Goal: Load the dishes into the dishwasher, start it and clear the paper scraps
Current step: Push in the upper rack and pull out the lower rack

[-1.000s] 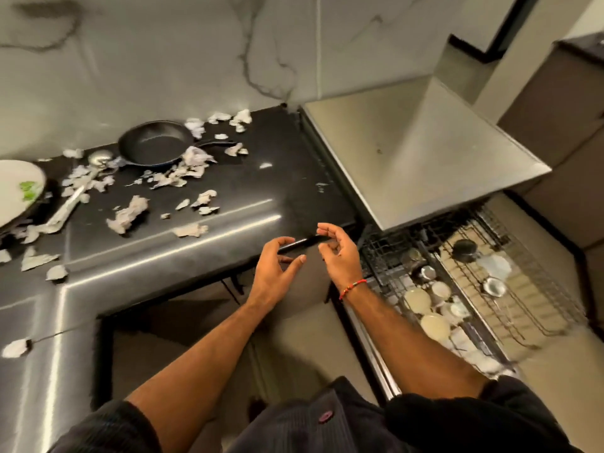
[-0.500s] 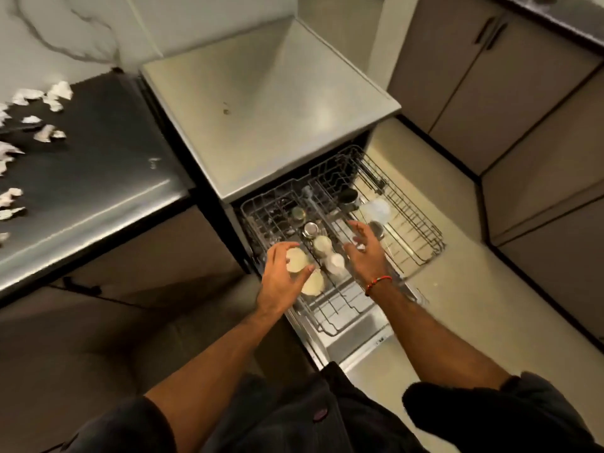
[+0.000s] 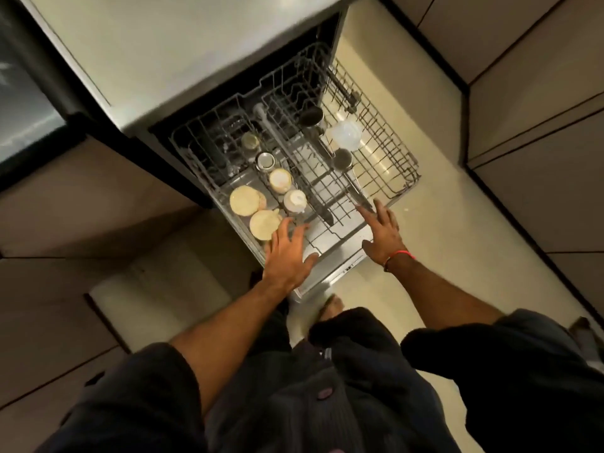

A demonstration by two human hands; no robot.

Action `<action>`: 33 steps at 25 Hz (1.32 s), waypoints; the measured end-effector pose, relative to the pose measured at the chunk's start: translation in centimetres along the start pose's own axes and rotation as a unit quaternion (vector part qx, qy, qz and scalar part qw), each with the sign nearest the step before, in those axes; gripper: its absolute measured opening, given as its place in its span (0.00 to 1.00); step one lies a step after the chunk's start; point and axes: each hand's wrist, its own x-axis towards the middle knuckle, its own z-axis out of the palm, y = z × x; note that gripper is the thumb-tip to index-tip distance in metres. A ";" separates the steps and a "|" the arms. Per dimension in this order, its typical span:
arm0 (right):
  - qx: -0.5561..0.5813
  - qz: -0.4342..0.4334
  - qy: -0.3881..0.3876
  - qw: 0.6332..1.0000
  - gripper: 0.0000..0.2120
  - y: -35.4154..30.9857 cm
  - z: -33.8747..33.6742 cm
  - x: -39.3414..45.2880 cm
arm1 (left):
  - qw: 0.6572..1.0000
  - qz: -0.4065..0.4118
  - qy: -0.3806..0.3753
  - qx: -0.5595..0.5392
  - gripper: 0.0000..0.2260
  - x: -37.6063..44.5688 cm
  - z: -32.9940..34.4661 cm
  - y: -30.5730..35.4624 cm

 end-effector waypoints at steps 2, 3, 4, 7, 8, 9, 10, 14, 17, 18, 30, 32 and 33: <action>-0.069 -0.033 -0.029 0.997 0.45 2.4 0.6 0.5 | 1.000 -0.026 -0.010 0.010 0.27 -0.2 3.0 0.4; -0.082 -0.038 -0.037 0.995 0.45 3.3 0.6 1.0 | 0.999 -0.036 -0.006 0.018 0.27 -0.2 4.4 0.5; -0.095 -0.046 -0.037 0.994 0.45 4.1 0.7 1.8 | 0.999 -0.044 0.003 0.028 0.26 -0.1 5.7 0.7; -0.168 -0.136 -0.017 0.976 0.41 7.1 1.8 4.9 | 0.994 -0.086 0.033 0.061 0.24 0.8 10.8 1.5; -0.182 -0.169 -0.015 0.969 0.37 8.3 2.1 6.2 | 0.992 -0.103 0.042 0.067 0.22 1.2 12.7 1.6; -0.191 -0.192 -0.013 0.962 0.34 9.4 2.5 7.4 | 0.989 -0.120 0.053 0.074 0.22 1.5 14.6 1.6; -0.196 -0.211 -0.007 0.958 0.31 10.5 3.0 8.4 | 0.985 -0.133 0.069 0.080 0.21 1.7 16.3 1.6; -0.180 -0.284 0.091 0.937 0.24 13.3 6.3 10.6 | 0.967 -0.156 0.182 0.085 0.15 2.5 20.6 0.6; -0.166 -0.325 0.157 0.917 0.22 13.6 7.8 12.8 | 0.929 -0.139 0.299 0.165 0.13 3.8 22.1 -0.4; -0.164 -0.338 0.175 0.910 0.22 13.8 8.0 13.4 | 0.917 -0.134 0.330 0.179 0.16 4.0 22.6 -0.6; -0.105 -0.397 0.269 0.871 0.25 8.8 8.2 20.1 | 0.874 -0.125 0.421 0.207 0.26 9.5 19.2 -5.3; -0.114 -0.399 0.268 0.869 0.25 6.9 7.4 22.0 | 0.874 -0.122 0.419 0.215 0.26 11.5 17.5 -6.3; -0.124 -0.397 0.265 0.870 0.26 5.8 6.8 23.1 | 0.874 -0.124 0.418 0.214 0.25 12.6 16.4 -6.8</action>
